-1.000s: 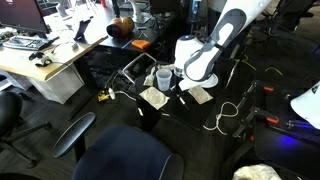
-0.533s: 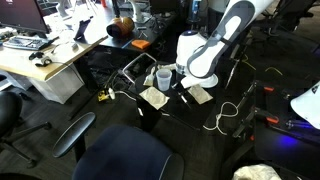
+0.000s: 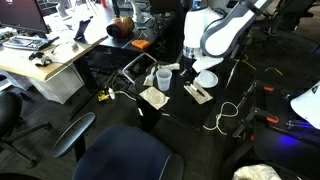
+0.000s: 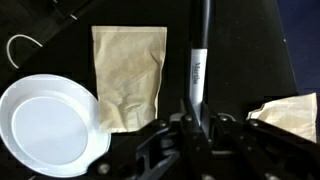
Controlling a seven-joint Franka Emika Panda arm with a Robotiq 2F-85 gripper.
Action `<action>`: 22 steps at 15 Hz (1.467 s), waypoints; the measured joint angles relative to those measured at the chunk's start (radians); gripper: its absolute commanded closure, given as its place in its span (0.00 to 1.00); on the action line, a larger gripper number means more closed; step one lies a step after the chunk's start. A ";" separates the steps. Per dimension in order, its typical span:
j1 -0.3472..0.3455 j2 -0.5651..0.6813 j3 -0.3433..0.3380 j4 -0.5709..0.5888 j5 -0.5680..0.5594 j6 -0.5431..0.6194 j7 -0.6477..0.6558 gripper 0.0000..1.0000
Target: Put the marker inside the plastic cup.
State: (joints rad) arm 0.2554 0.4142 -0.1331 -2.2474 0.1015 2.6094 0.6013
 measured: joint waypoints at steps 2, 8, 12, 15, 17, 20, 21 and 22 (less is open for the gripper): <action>-0.002 -0.065 -0.005 -0.021 -0.055 -0.040 0.000 0.97; -0.036 -0.217 -0.004 -0.039 -0.230 -0.090 -0.007 0.97; -0.078 -0.273 0.007 -0.020 -0.296 -0.109 -0.063 0.97; -0.114 -0.283 0.023 0.030 -0.297 -0.155 -0.161 0.97; -0.133 -0.283 0.033 0.073 -0.297 -0.200 -0.232 0.97; -0.156 -0.281 0.048 0.141 -0.297 -0.280 -0.335 0.87; -0.159 -0.278 0.051 0.161 -0.297 -0.308 -0.364 0.87; -0.162 -0.276 0.054 0.177 -0.297 -0.327 -0.382 0.87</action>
State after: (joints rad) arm 0.0931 0.1382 -0.0795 -2.0706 -0.1952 2.2828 0.2192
